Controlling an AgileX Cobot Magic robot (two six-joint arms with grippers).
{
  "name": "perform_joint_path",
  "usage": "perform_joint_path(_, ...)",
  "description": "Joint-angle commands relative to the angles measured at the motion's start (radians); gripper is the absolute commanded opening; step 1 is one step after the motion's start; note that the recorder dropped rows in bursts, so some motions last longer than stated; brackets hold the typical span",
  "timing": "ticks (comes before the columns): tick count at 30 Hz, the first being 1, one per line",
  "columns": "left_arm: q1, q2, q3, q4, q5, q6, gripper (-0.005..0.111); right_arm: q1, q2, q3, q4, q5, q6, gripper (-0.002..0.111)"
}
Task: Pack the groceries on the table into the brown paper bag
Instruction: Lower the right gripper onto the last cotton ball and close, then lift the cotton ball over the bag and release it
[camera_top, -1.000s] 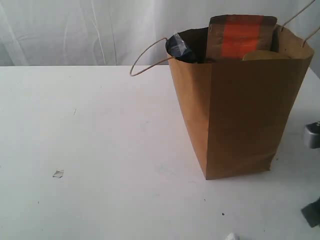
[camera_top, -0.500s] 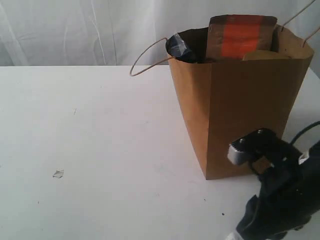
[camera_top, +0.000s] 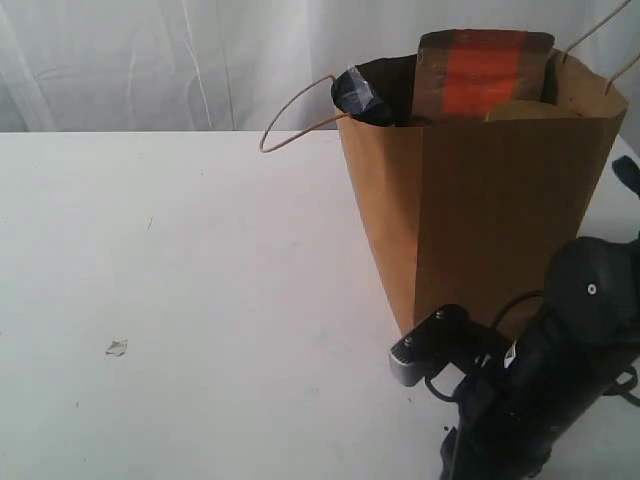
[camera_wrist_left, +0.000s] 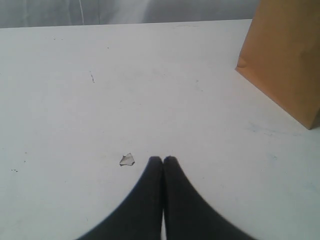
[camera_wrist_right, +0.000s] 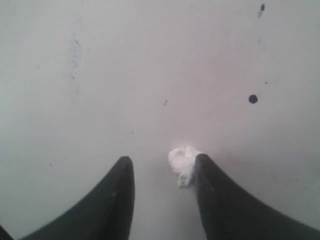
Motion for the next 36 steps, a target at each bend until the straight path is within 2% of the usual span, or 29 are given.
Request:
perform_joint_path(1,-0.005,-0.009,0.003,-0.006,0.0,-0.005,0.0,0.005,0.033,0.002,-0.018,-0.032,-0.011,0.038)
perform_joint_path(4,-0.005,-0.009,0.003,-0.006,0.0,-0.005,0.0,0.005,0.032,0.002,-0.02,-0.037,-0.011,0.034)
perform_joint_path(9,-0.005,-0.009,0.003,-0.006,0.0,-0.005,0.0,0.005,0.032,0.002,-0.02,-0.017,-0.011,0.017)
perform_joint_path(14,-0.005,-0.009,0.003,-0.006,0.0,-0.005,0.0,0.005,0.032,-0.041,-0.016,0.122,-0.011,0.0)
perform_joint_path(22,-0.005,-0.009,0.003,-0.006,0.0,-0.005,0.0,0.005,0.031,-0.181,0.013,0.314,-0.011,0.0)
perform_joint_path(29,-0.005,-0.009,0.003,-0.006,0.0,-0.005,0.0,0.006,0.031,-0.325,0.301,0.534,-0.126,0.0)
perform_joint_path(32,-0.005,-0.009,0.003,-0.006,0.0,-0.005,0.0,0.045,0.022,-0.385,0.353,0.534,-0.139,0.0)
perform_joint_path(36,-0.005,-0.009,0.003,-0.006,0.0,-0.005,0.0,0.149,0.003,-0.471,0.253,0.534,-0.114,0.0)
